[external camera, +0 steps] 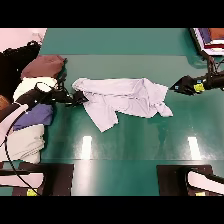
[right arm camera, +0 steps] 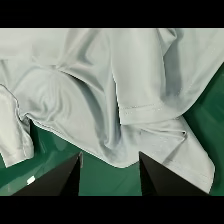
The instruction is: Fold the shirts.
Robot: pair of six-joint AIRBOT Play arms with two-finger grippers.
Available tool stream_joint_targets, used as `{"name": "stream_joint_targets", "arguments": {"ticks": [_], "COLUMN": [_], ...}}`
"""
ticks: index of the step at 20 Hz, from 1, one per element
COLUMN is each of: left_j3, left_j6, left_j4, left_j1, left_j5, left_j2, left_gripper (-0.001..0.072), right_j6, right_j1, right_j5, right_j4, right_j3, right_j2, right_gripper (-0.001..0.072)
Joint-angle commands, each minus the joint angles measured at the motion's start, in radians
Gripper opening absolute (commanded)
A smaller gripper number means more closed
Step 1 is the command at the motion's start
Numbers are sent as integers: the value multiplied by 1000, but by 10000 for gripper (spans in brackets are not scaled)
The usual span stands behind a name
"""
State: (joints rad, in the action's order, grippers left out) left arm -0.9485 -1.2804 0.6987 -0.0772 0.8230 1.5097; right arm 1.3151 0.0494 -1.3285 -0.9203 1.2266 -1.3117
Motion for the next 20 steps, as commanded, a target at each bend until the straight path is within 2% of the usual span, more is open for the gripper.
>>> {"name": "stream_joint_targets", "arguments": {"ticks": [1, 4, 6, 11, 18, 19, 20], "left_j3": [-23, -116, -185, -240, -240, -240, -240], "left_j6": [24, 43, 65, 69, 69, 69, 69], "left_j4": [-37, -18, -19, -18, -17, -17, -17], "left_j1": [-24, -24, -24, -24, -24, -24, -24], "left_j5": [-5, 89, 152, 181, 183, 185, 184], "left_j2": [8, 3, 3, 4, 4, 4, 4], "left_gripper": [19, 21, 21, 21, 21, 21, 21], "right_j6": [1, 5, 4, 4, 3, 3, 3], "right_j1": [0, 2, 2, 19, 34, 34, 34], "right_j5": [-50, -103, -91, 32, 59, 66, 63], "right_j4": [-82, -212, -259, -257, -208, -196, -196], "right_j3": [-3, -55, -134, -282, -208, -193, -183], "right_j2": [2, 11, 30, 19, -145, -157, -167], "right_gripper": [411, 411, 412, 412, 404, 386, 327]}}
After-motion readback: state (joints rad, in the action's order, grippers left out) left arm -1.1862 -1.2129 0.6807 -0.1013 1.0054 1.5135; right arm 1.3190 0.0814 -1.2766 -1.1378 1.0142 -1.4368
